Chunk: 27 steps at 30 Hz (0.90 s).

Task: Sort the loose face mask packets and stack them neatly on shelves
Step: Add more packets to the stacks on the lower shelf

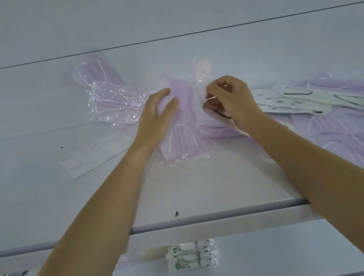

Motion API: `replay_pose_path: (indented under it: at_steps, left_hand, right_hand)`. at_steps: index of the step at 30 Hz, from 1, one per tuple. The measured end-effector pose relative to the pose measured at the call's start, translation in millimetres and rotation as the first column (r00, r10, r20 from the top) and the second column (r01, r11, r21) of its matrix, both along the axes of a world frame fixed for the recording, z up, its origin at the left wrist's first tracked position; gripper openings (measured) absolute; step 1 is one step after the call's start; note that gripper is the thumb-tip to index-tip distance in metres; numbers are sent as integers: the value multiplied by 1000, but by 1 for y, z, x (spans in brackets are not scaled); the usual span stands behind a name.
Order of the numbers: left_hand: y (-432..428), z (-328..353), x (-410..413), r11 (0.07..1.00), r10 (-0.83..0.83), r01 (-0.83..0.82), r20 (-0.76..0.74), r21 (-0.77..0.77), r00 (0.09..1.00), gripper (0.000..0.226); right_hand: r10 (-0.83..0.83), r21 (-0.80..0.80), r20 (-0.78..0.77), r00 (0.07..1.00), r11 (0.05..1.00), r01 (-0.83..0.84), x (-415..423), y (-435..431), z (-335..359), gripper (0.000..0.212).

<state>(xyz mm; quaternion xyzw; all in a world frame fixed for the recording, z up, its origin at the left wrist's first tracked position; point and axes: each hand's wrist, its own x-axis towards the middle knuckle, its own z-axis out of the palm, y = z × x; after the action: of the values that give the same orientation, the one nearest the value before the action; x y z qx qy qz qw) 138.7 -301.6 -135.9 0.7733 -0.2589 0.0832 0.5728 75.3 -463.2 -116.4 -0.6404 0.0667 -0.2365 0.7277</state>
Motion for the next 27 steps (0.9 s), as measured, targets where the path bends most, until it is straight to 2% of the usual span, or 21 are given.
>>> replay_pose_path:
  at_steps: [1, 2, 4, 5, 7, 8, 9, 10, 11, 12, 13, 14, 15, 18, 20, 23, 25, 27]
  left_hand:
    - [-4, 0, -4, 997, -79, 79, -24, 13, 997, 41]
    - [-8, -2, -6, 991, -128, 129, -40, 35, 991, 43]
    - [-13, -5, -6, 986, -138, 141, -38, 87, 990, 45]
    - [-15, -6, -6, 987, -117, 118, -8, 112, 993, 38]
    - [-14, -8, -4, 990, -57, 48, 59, 134, 997, 19]
    - [-12, -8, -2, 992, -31, 23, 63, 127, 998, 16]
    - [-10, -8, 0, 994, -14, 8, 53, 108, 999, 19]
    - [-7, -8, 2, 997, 1, -3, 32, 77, 999, 22]
    - [-4, -8, 4, 999, 12, -12, -1, 37, 1000, 23]
    - [-1, -8, 5, 1000, 21, -22, -45, -8, 999, 21]
    - [1, -8, 6, 998, 27, -32, -90, -50, 996, 21]
    - [2, -8, 6, 996, 27, -38, -129, -84, 991, 20]
    - [3, -8, 7, 993, 27, -45, -165, -109, 986, 21]
    - [3, -7, 8, 987, 29, -66, -238, -149, 971, 22]
    - [1, -8, 9, 984, 47, -88, -250, -155, 967, 11]
    - [0, -8, 12, 979, 71, -122, -288, -164, 955, 18]
    - [1, -9, 14, 970, 96, -158, -309, -183, 946, 26]
    - [3, -9, 16, 958, 123, -195, -316, -210, 941, 35]
  right_hand:
    - [89, 76, -8, 996, 993, -88, 0, 3, 0, 11]
    - [164, 73, -28, 986, 984, -162, 0, 4, -1, 11]
    - [285, 17, -66, 956, 958, -285, 0, 7, -6, 12]
    - [313, 5, -73, 947, 950, -314, 1, 7, -7, 14]
    - [283, -39, -76, 956, 957, -286, 2, 7, -8, 16]
    - [212, -123, -83, 974, 967, -222, 2, 6, -9, 13]
    - [121, -271, -108, 987, 951, -147, 2, 3, -9, 8]
    - [13, -472, -155, 988, 878, -85, 2, -1, -10, 20]
    - [-91, -676, -227, 970, 731, -89, 3, -6, -12, 43]
    - [-179, -804, -299, 937, 577, -147, 2, -11, -16, 65]
    - [-237, -849, -360, 902, 485, -211, 1, -15, -18, 81]
    - [-248, -841, -406, 880, 479, -252, -1, -18, -20, 89]
    - [-217, -805, -433, 875, 530, -267, -1, -20, -22, 91]
    - [-69, -698, -422, 904, 662, -275, -2, -21, -23, 80]
    - [-7, -682, -415, 910, 664, -306, -2, -15, -25, 74]
    - [43, -732, -376, 925, 598, -326, -3, -8, -25, 61]
    - [43, -751, -284, 958, 612, -250, -3, -9, -21, 55]
    - [-86, -739, -158, 984, 671, -60, -5, -19, -11, 53]
